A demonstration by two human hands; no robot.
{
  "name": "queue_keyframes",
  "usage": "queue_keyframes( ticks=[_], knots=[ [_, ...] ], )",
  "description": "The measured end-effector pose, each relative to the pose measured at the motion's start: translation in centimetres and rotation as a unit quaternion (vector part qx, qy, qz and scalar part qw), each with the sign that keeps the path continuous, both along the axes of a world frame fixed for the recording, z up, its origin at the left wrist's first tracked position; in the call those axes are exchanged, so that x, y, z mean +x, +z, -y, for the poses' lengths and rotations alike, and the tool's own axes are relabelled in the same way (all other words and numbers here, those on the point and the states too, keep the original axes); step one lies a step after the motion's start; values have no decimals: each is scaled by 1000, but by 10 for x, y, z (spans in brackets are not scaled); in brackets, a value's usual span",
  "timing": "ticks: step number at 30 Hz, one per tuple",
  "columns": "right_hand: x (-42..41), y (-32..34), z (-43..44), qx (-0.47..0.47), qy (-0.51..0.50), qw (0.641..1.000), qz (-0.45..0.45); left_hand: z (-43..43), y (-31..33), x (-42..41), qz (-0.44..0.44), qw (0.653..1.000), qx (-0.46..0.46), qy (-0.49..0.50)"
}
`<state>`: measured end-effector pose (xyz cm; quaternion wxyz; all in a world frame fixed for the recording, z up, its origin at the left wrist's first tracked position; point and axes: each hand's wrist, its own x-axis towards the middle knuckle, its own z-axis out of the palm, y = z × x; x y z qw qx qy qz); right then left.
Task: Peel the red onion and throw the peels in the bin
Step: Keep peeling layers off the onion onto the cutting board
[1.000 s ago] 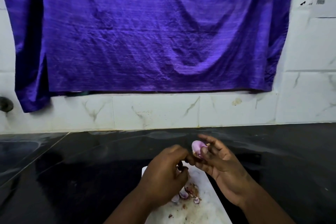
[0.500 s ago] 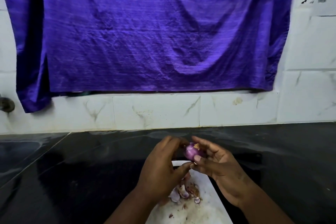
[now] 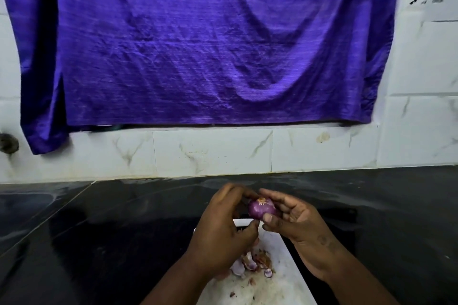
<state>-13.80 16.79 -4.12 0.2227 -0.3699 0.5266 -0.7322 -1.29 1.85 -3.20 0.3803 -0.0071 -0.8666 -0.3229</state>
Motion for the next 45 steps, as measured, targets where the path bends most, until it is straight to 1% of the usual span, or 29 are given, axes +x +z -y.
queue_keyframes(
  ticks=[4, 9, 14, 18, 20, 22, 25, 28, 30, 33, 39, 42, 45],
  knots=[
    [1, 2, -2, 19, -25, 999, -33, 1, -1, -2, 20, 1000, 21, -3],
    [1, 2, -3, 20, -11, 999, -38, 4, -2, -2, 31, 997, 67, -3],
    [1, 3, -2, -2, -9, 1000, -27, 3, -3, -4, 30, 998, 58, -22],
    [1, 2, -2, -20, -26, 999, -25, 0, -2, -1, 18, 992, 118, -48],
    [2, 3, -2, -19, -25, 999, -30, 0, 0, 1, 11, 992, 104, -73],
    [3, 3, -2, -20, -21, 999, -35, -1, 1, 2, 14, 993, 66, -95],
    [4, 2, -1, -4, -26, 998, -49, -2, 1, 3, 33, 995, 29, -84],
    [4, 1, 0, 6, -29, 998, -55, -2, 0, 1, 13, 998, 10, -65],
    [4, 1, 0, 1, -27, 999, -42, -2, -1, 0, 3, 998, 9, -62],
    [5, 2, 0, -4, -17, 999, -30, -3, -1, 0, 11, 998, 13, -68],
    [5, 3, -1, -14, -1, 999, -30, 0, -4, -2, 25, 997, 22, -74],
    [5, 2, 0, -17, -11, 999, -34, -1, -6, -2, 29, 997, 6, -69],
    [5, 3, 0, -25, -32, 999, -33, -3, -6, -3, 3, 999, 9, -51]
  ],
)
